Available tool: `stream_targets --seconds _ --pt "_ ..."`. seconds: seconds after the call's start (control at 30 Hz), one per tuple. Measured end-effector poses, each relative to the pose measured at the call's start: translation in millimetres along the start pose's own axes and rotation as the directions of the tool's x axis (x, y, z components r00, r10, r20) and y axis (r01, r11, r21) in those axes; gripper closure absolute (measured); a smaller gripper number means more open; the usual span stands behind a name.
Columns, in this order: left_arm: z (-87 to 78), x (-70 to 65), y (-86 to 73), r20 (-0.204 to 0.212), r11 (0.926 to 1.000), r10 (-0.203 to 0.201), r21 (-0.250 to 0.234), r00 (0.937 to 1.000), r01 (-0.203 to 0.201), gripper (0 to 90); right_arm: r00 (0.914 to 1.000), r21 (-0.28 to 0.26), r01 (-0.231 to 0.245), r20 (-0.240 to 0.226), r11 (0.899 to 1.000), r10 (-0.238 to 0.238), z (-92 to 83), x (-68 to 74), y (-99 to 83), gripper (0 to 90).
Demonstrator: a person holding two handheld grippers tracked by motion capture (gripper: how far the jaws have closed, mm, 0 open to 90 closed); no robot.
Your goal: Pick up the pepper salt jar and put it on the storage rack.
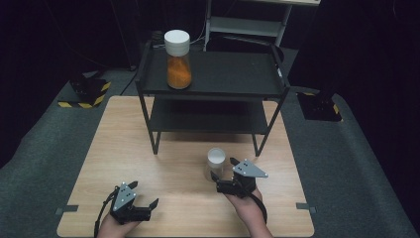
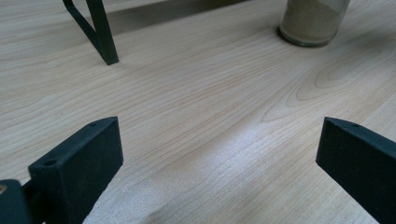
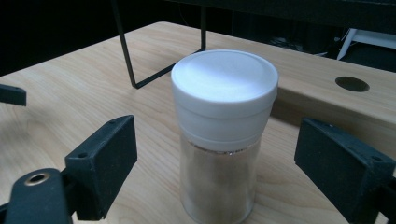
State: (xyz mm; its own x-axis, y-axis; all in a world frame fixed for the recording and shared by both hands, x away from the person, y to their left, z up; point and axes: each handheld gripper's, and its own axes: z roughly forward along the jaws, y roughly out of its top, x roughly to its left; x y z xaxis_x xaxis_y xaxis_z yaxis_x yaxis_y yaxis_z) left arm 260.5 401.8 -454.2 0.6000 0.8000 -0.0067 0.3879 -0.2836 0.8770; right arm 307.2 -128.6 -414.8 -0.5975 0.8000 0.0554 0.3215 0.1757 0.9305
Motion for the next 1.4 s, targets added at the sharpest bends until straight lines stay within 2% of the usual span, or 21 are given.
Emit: stream_targets --seconds 0.2,0.3,0.47,0.77,1.4 --pt "-0.4 -1.9 0.0 -0.010 1.0000 -0.007 0.002 0.9999 0.007 0.6 1.0000 -0.008 -0.005 -0.002 1.000 0.005 16.2 -4.8 -0.5 17.1" --pt "-0.9 -1.9 -0.5 -0.008 1.0000 -0.005 0.000 1.0000 0.005 0.7 0.9999 -0.007 0.012 0.003 1.000 -0.012 23.4 -4.7 0.5 19.7" --pt "-0.8 -0.3 -0.1 -0.004 0.9999 -0.010 0.002 0.9999 0.010 0.6 0.9998 -0.012 0.018 0.011 1.000 -0.017 28.7 -2.7 -2.0 24.0" --pt "-1.6 0.3 -0.7 -0.005 0.9998 -0.018 0.001 0.9998 0.018 0.7 0.9995 -0.044 0.030 0.013 0.999 -0.030 29.8 -0.3 -6.1 33.0" --pt "-2.6 1.1 -0.6 -0.008 0.9997 -0.025 0.005 0.9997 0.025 0.7 0.9997 -0.076 0.022 0.010 0.997 -0.021 30.5 -1.9 -12.8 33.9"
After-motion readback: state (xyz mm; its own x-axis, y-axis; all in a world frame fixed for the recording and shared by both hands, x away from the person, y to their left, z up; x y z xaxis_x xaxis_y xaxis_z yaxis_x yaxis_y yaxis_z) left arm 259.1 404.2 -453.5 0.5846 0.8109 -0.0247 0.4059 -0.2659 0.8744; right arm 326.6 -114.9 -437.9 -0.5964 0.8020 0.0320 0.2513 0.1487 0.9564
